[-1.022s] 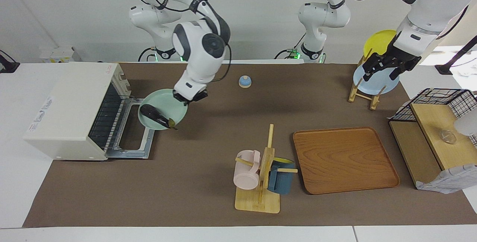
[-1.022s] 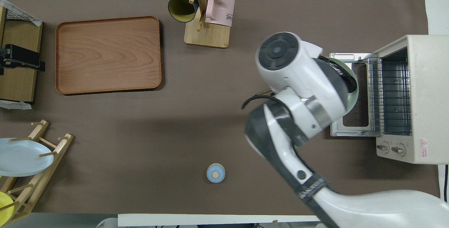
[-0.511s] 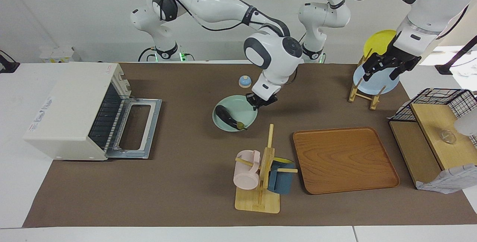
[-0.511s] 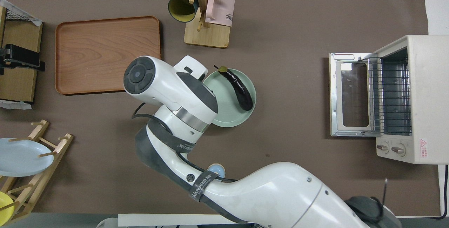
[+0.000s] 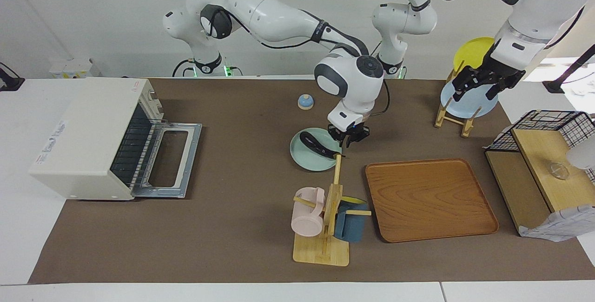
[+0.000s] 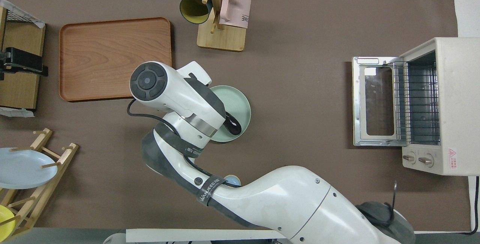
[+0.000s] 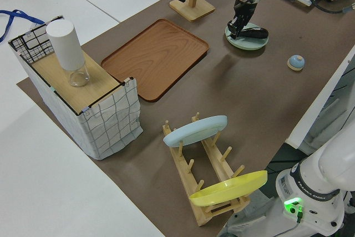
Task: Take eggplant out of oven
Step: 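Lower the green plate onto the table and open the right gripper, then retract the right gripper while the left gripper reaches the eggplant, then grasp the eggplant with the left gripper and lift it toward the tray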
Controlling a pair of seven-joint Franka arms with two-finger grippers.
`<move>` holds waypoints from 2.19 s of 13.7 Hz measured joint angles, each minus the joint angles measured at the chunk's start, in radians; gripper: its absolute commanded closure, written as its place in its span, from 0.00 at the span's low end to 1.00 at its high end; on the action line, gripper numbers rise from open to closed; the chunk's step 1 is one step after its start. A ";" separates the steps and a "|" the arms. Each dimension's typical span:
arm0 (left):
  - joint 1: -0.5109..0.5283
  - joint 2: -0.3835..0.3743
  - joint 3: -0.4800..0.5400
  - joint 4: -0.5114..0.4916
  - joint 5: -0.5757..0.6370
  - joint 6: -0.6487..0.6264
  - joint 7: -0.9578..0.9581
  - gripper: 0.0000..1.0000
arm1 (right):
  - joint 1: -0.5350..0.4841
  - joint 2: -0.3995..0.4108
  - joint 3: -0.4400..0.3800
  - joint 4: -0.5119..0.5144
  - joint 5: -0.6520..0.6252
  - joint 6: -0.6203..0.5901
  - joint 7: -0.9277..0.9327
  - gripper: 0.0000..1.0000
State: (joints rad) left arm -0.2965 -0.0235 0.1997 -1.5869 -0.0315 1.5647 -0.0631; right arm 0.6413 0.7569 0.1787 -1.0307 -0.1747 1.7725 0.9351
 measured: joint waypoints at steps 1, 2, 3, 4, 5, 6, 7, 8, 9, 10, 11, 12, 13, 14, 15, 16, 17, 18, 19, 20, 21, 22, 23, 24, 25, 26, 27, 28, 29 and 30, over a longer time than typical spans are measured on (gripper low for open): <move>0.000 0.000 -0.001 0.000 0.000 0.000 0.000 0.00 | -0.062 -0.047 -0.002 -0.011 0.000 -0.041 -0.082 0.84; -0.001 0.000 -0.003 0.000 0.000 0.000 0.000 0.00 | -0.139 -0.109 -0.001 -0.060 0.001 -0.073 -0.188 0.94; -0.001 -0.001 -0.005 -0.004 0.000 0.000 -0.003 0.00 | -0.215 -0.180 -0.001 -0.155 0.003 -0.061 -0.291 0.97; -0.004 -0.008 -0.011 -0.025 -0.002 0.004 -0.018 0.00 | -0.290 -0.254 0.000 -0.283 0.004 -0.003 -0.385 0.98; -0.019 -0.027 -0.023 -0.080 -0.007 0.032 -0.064 0.00 | -0.358 -0.316 0.000 -0.408 0.005 0.062 -0.462 0.98; -0.057 -0.059 -0.042 -0.168 -0.011 0.104 -0.166 0.00 | -0.426 -0.369 0.000 -0.537 0.006 0.129 -0.534 0.98; -0.114 -0.094 -0.065 -0.270 -0.012 0.192 -0.301 0.00 | -0.486 -0.411 0.000 -0.660 0.006 0.194 -0.591 0.98; -0.184 -0.121 -0.083 -0.360 -0.012 0.272 -0.425 0.00 | -0.530 -0.447 0.000 -0.771 0.006 0.249 -0.632 0.98; -0.257 -0.129 -0.096 -0.426 -0.012 0.335 -0.541 0.00 | -0.554 -0.478 0.000 -0.861 0.006 0.284 -0.667 0.98; -0.322 -0.119 -0.102 -0.466 -0.013 0.385 -0.671 0.00 | -0.570 -0.502 0.000 -0.928 0.001 0.305 -0.691 0.98; -0.373 -0.097 -0.104 -0.485 -0.013 0.429 -0.793 0.00 | -0.594 -0.514 0.000 -0.977 -0.009 0.332 -0.708 0.98; -0.419 -0.065 -0.104 -0.495 -0.013 0.476 -0.900 0.00 | -0.624 -0.517 0.000 -1.015 -0.025 0.365 -0.728 0.98; -0.459 -0.019 -0.104 -0.499 -0.018 0.528 -0.996 0.00 | -0.653 -0.516 0.000 -1.044 -0.046 0.390 -0.744 0.98; -0.486 0.029 -0.105 -0.500 -0.032 0.588 -1.076 0.00 | -0.668 -0.515 -0.001 -1.059 -0.056 0.401 -0.751 0.98; -0.505 0.081 -0.104 -0.500 -0.045 0.664 -1.149 0.00 | -0.672 -0.515 0.000 -1.071 -0.063 0.410 -0.752 0.98; -0.515 0.134 -0.105 -0.500 -0.051 0.736 -1.204 0.00 | -0.671 -0.513 0.002 -1.077 -0.081 0.415 -0.756 0.98; -0.521 0.180 -0.104 -0.499 -0.053 0.789 -1.230 0.00 | -0.670 -0.513 0.005 -1.077 -0.120 0.411 -0.761 0.98; -0.525 0.221 -0.104 -0.496 -0.055 0.826 -1.240 0.04 | -0.669 -0.513 0.011 -1.072 -0.153 0.398 -0.764 0.98; -0.529 0.261 -0.104 -0.488 -0.057 0.848 -1.246 0.24 | -0.665 -0.513 0.018 -1.056 -0.171 0.364 -0.774 0.98; -0.531 0.290 -0.103 -0.478 -0.060 0.854 -1.249 0.84 | -0.659 -0.513 0.021 -1.029 -0.177 0.314 -0.797 0.98; -0.535 0.309 -0.103 -0.469 -0.071 0.851 -1.254 0.98 | -0.657 -0.515 0.024 -0.992 -0.178 0.250 -0.836 0.98; -0.538 0.318 -0.104 -0.462 -0.084 0.838 -1.257 1.00 | -0.657 -0.521 0.026 -0.954 -0.177 0.187 -0.884 0.98; -0.538 0.319 -0.103 -0.452 -0.089 0.818 -1.257 1.00 | -0.662 -0.539 0.027 -0.927 -0.172 0.136 -0.930 0.97; -0.538 0.319 -0.101 -0.433 -0.089 0.798 -1.257 1.00 | -0.677 -0.570 0.028 -0.911 -0.164 0.096 -0.979 0.96; -0.538 0.319 -0.099 -0.411 -0.089 0.779 -1.250 1.00 | -0.709 -0.612 0.030 -0.902 -0.156 0.066 -1.036 0.96; -0.537 0.318 -0.096 -0.394 -0.089 0.764 -1.230 1.00 | -0.747 -0.652 0.030 -0.899 -0.147 0.047 -1.091 0.96; -0.533 0.318 -0.089 -0.374 -0.089 0.738 -1.186 1.00 | -0.795 -0.688 0.029 -0.897 -0.135 0.041 -1.150 0.91; -0.516 0.315 -0.080 -0.345 -0.089 0.693 -1.125 1.00 | -0.846 -0.714 0.026 -0.896 -0.117 0.041 -1.199 0.62; -0.484 0.311 -0.072 -0.308 -0.089 0.635 -1.051 1.00 | -0.889 -0.728 0.020 -0.892 -0.089 0.041 -1.229 0.14; -0.437 0.306 -0.065 -0.270 -0.088 0.579 -0.955 1.00 | -0.919 -0.736 0.013 -0.883 -0.028 0.035 -1.243 0.00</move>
State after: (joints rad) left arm -0.7332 0.2826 0.1346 -1.8573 -0.1192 2.1437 -1.0177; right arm -0.2773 0.0212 0.1913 -1.9137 -0.2026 1.8074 -0.3079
